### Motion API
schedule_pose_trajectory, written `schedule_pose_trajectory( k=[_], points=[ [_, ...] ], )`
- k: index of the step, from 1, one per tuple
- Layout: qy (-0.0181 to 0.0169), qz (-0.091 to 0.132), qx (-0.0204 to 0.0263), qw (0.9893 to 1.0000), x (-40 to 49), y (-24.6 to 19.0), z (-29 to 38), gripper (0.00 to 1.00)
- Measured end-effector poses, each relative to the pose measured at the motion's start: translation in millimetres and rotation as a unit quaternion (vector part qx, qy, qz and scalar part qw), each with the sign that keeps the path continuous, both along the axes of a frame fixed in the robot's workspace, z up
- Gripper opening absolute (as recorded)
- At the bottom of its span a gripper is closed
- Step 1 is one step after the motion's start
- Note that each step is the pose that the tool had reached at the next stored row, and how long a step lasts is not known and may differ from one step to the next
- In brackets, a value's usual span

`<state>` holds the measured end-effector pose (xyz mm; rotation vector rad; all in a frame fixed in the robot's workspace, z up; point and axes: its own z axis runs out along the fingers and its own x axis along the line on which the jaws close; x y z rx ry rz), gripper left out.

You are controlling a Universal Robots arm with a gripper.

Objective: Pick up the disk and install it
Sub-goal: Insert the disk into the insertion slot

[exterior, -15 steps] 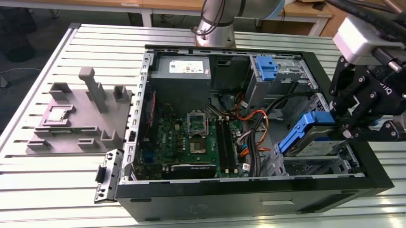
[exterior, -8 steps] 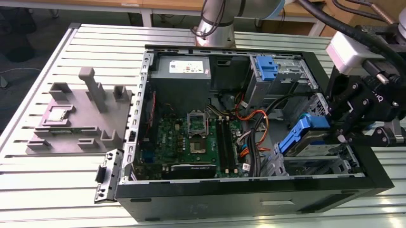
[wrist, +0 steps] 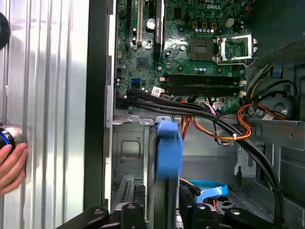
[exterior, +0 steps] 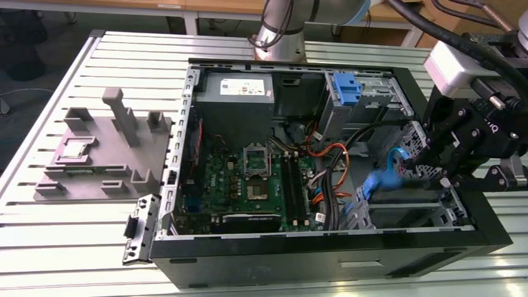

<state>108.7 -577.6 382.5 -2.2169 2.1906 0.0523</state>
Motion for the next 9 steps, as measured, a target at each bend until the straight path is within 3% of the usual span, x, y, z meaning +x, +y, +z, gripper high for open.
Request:
schedule_pose_trajectory(
  k=[1, 9],
  points=[
    [0.0, 0.0, 0.0001, 1.0, 0.0, 0.0, -0.1, 0.42],
    [0.0, 0.0, 0.0, 1.0, 0.0, 2.0, -1.3, 0.42]
  ],
)
